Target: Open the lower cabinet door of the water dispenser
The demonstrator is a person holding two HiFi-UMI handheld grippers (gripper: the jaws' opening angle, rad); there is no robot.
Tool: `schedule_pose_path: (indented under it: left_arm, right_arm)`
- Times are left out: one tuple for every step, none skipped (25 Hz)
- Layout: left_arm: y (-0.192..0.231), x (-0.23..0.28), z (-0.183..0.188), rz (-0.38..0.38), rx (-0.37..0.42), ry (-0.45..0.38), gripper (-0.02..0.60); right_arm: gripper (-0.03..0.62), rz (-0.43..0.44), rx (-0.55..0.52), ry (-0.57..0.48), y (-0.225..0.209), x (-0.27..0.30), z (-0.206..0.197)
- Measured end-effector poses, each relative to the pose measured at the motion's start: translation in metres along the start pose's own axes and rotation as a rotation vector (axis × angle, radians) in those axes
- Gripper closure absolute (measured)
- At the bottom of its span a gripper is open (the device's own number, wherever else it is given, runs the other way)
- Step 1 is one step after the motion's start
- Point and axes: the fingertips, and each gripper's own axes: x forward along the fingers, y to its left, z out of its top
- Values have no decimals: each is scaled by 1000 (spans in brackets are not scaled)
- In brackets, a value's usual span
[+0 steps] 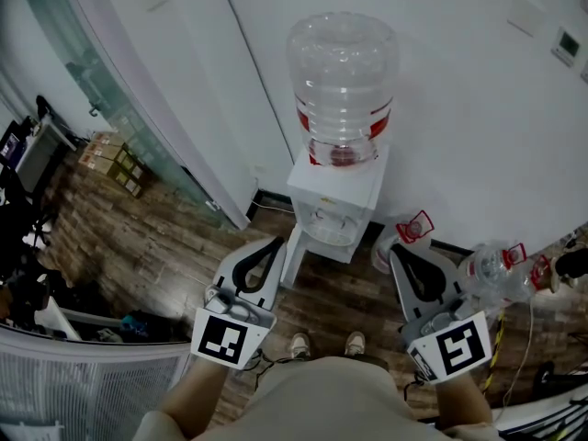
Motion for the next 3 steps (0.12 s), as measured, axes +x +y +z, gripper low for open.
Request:
schedule_pose_path:
  left_arm:
    - [1,-1,0,0,0,1,575]
    - [1,-3,1,0,0,1,575]
    - [1,-4,1,1,0,1,575]
  right_arm:
    - [588,-2,0,0,1,-1,0]
    - [588,-3,0,0,1,-1,1]
    - [588,-5,0,1,2,-2,1]
